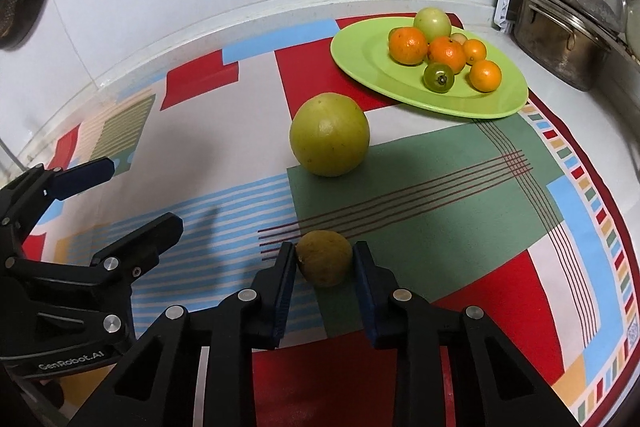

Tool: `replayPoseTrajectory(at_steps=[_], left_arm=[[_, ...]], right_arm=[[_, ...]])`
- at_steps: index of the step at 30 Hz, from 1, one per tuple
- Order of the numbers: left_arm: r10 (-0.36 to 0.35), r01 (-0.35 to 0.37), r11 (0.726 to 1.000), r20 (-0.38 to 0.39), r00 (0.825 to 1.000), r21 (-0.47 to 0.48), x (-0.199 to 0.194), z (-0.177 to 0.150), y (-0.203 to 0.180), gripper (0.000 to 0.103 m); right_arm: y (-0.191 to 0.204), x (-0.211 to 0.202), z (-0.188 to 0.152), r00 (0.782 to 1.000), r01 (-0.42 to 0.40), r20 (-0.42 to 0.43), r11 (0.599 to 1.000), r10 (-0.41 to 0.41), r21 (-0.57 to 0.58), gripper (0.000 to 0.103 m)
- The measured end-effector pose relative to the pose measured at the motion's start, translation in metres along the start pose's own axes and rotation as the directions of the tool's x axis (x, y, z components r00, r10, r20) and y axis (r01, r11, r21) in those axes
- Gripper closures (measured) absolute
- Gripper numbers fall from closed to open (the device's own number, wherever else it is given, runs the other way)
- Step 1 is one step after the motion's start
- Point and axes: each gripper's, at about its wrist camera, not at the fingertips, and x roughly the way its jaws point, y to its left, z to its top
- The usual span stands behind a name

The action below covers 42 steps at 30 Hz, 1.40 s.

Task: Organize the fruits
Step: 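Grasp a small brown-yellow fruit with the right tool while the left tool grasps a large yellow-green fruit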

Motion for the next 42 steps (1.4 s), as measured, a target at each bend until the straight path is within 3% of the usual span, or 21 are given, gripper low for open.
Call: replayPoseTrajectory(at_steps=[14, 24, 34, 42], left_arm=[[-0.022, 0.022, 1.000, 0.052, 0.998, -0.009, -0.012, 0.019, -0.023, 0.017], [-0.057, 0.058, 0.998, 0.054, 0.997, -0.017, 0.008, 0.049, -0.050, 0.018], [-0.084, 0.085, 0.995, 0.017, 0.996, -0.048, 0.040, 0.067, -0.066, 0.026], [-0.085, 0.084, 0.995, -0.019, 0.996, -0.044, 0.062, 0.073, -0.074, 0.042]], right_arm=[[-0.016, -0.026, 0.006, 0.997, 0.002, 0.082, 0.999, 0.001, -0.037, 0.073], [-0.056, -0.040, 0.025, 0.991, 0.034, 0.129, 0.999, -0.029, -0.038, 0.073], [-0.083, -0.034, 0.040, 0.990, 0.035, 0.141, 0.998, -0.029, -0.042, 0.073], [-0.091, -0.025, 0.049, 0.990, 0.029, 0.140, 0.997, -0.019, -0.071, 0.073]])
